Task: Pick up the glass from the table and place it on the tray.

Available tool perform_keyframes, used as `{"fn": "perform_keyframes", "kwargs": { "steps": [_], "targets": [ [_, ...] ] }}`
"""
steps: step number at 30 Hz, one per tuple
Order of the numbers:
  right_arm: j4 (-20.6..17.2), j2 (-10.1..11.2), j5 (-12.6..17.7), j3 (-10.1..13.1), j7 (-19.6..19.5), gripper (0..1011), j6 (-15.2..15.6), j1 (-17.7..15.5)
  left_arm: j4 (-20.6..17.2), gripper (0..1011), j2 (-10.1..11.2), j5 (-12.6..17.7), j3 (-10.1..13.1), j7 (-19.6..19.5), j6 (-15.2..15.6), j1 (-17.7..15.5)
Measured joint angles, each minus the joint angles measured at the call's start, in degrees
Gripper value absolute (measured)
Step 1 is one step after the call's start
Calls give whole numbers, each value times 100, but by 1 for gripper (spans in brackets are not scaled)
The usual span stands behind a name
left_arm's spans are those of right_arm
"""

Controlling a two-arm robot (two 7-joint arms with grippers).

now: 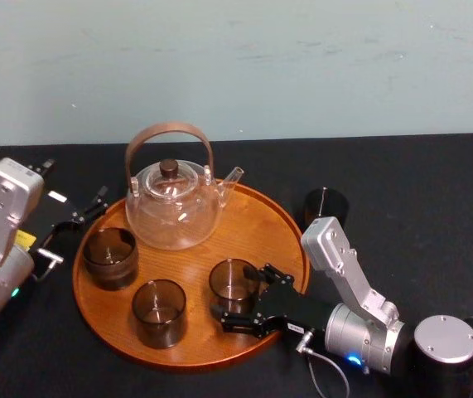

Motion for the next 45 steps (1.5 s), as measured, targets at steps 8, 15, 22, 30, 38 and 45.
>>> {"fn": "perform_keyframes", "kwargs": {
  "steps": [8,15,22,30,38,45],
  "targets": [
    [4,6,51,12,29,1002,-3,-10,0,1001,0,0,0,0,0,0],
    [-44,61,166,46,78,1002,-31,-42,0,1001,0,0,0,0,0,0],
    [-355,208,202,134,29,1002,-108,-152,0,1001,0,0,0,0,0,0],
    [-799,395,231,259,-47,1002,-196,-337,0,1001,0,0,0,0,0,0],
    [-1209,574,292,439,-135,1002,-311,-571,0,1001,0,0,0,0,0,0],
    [-1478,725,404,697,-236,1002,-427,-847,0,1001,0,0,0,0,0,0]
  ]
}}
